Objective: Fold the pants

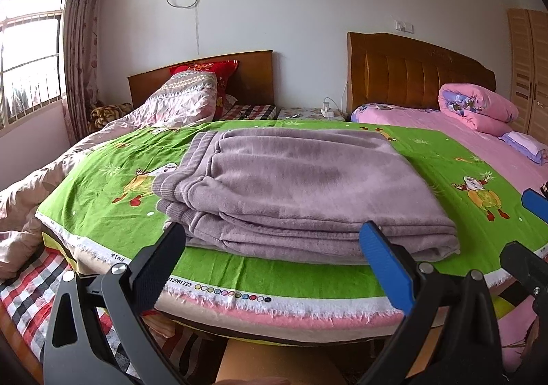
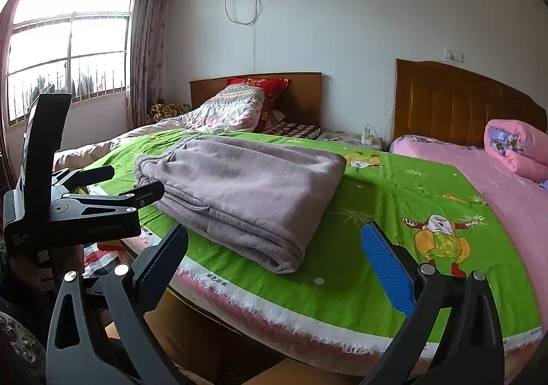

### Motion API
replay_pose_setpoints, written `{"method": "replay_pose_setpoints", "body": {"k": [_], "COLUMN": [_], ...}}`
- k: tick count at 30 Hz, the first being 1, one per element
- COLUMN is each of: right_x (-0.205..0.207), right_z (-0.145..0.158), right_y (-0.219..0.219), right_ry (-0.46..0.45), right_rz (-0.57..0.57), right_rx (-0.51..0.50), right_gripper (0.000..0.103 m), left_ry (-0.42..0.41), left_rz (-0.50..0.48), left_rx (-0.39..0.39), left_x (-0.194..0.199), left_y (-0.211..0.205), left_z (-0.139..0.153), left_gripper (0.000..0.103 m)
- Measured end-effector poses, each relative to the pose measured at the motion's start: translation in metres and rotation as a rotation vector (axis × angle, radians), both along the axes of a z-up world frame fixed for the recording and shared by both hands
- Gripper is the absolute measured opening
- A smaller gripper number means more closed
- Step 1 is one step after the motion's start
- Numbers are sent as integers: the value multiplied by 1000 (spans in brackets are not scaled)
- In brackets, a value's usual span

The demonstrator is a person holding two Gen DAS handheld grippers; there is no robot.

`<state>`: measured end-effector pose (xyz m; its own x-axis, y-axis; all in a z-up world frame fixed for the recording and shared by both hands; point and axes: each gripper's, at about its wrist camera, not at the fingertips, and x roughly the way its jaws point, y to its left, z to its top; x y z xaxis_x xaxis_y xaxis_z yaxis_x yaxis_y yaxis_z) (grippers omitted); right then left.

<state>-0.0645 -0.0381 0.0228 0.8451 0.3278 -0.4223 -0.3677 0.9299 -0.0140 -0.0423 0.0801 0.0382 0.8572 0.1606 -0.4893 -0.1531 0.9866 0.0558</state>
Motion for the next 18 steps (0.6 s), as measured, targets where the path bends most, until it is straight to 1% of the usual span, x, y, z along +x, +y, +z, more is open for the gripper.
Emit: {"method": "replay_pose_setpoints", "body": {"k": [18], "right_x": [0], "right_z": [-3], "right_y": [1], "right_ry": [14], "right_rz": [3], "right_rx": [2], "right_gripper": [98], "left_ry": [2], "left_rz": [-1], "left_rx": [-1], "left_x": [0], "left_y": [1], "left_z": [-1], "left_gripper": [102]}}
